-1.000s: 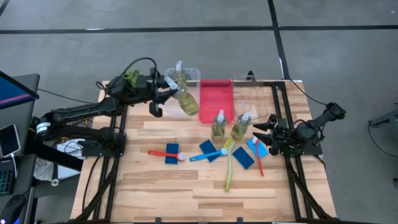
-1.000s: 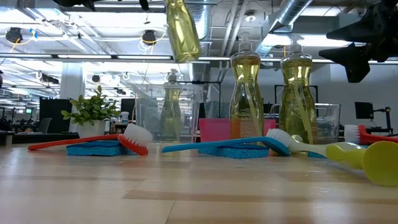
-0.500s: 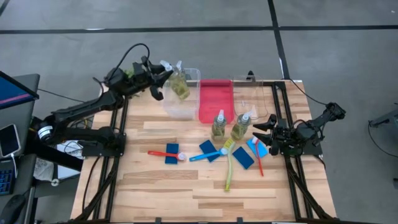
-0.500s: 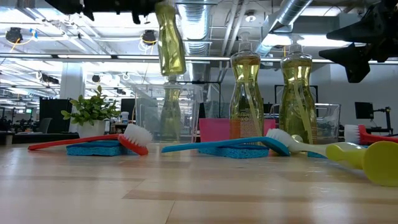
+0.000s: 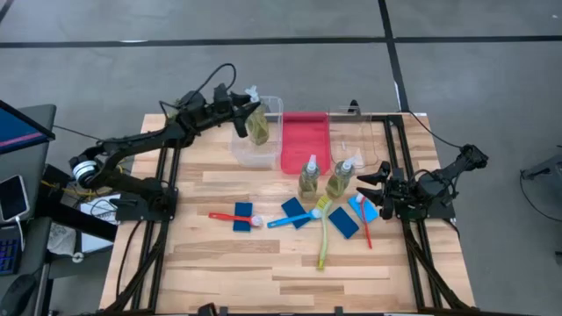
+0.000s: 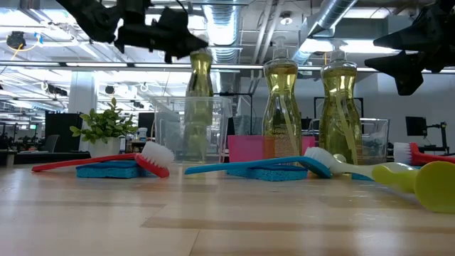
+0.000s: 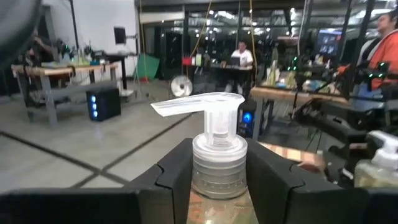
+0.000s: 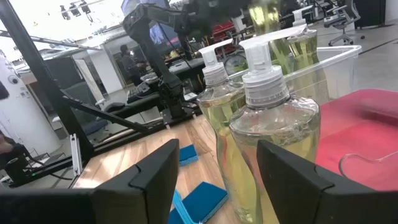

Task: Pick & Place Kitchen Sink Supplies
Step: Put the yellow dish soap into the transparent container

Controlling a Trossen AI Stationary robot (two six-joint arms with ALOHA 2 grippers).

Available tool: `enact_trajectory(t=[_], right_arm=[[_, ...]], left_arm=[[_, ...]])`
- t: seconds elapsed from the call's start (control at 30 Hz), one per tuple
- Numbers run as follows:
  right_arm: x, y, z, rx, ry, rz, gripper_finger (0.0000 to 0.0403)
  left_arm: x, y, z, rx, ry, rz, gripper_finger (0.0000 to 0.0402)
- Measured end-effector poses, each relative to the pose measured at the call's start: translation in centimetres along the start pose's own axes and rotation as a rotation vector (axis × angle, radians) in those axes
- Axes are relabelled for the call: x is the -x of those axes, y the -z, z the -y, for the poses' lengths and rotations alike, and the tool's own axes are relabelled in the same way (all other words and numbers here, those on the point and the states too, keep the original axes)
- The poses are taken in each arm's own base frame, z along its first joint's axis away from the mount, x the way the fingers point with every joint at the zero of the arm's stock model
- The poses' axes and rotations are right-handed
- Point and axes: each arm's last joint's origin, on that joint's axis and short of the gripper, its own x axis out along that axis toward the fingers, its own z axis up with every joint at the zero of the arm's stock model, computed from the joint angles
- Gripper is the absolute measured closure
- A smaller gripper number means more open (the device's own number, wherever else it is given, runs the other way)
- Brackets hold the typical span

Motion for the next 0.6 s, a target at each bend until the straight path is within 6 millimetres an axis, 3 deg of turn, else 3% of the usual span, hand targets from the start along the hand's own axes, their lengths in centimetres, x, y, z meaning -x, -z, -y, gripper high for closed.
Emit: enact_trajectory(t=[0.6], right_arm=[[0.0,0.0,0.0,0.000,0.000,0.000,0.0194]], left_arm=[[-2.2,4.2,-0.6,0.023,-0.001,-0.103,0.0277]])
